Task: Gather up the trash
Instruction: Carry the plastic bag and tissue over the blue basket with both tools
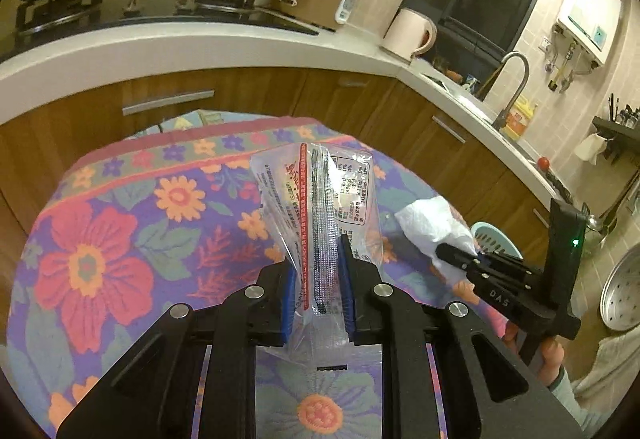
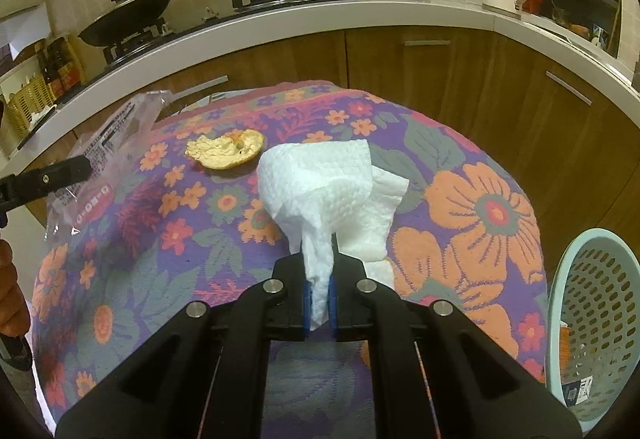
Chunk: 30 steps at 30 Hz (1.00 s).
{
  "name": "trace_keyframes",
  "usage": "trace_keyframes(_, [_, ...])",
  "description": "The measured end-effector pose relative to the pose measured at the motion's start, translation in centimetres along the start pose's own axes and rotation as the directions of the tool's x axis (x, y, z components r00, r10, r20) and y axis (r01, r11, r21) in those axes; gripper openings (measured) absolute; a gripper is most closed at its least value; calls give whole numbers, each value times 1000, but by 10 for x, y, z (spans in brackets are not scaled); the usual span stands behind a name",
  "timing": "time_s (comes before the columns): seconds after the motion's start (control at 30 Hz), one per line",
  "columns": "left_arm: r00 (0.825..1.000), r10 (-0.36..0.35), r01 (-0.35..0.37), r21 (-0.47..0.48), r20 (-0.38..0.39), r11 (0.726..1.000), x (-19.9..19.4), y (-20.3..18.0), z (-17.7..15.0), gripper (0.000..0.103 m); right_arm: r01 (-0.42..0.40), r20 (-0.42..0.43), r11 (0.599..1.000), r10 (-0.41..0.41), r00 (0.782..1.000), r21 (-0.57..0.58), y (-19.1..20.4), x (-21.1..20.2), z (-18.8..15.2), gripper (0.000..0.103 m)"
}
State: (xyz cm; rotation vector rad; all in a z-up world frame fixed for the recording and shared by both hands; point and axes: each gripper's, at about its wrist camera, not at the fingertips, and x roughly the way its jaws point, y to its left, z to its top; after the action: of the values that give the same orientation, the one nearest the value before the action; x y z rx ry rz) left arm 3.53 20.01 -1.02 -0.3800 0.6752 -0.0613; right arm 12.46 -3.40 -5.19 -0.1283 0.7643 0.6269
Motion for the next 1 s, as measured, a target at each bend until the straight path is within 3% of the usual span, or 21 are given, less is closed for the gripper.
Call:
trace_keyframes(0.33, [1000,-28,28,76,-7,997,10,-38,10,17,-48,103,998,44,994,40,-10,-31,-6,4])
trace_keyframes(0.53, [997,-71,69,150,8,986,22,-88,18,17,0,149,1000,-2,989,16,-24,-58,-14,4])
trace_keyframes(0.8, [991,-130,134,215,-35,967,56,-151,19,17,22,178,991,-46,983,131,-84,-86,-32,4])
trace_keyframes(1.0, [981,-171,191,264,-95,945,89,-198,12,17,87,182,966,-133,974,242,-137,-100,-51,4])
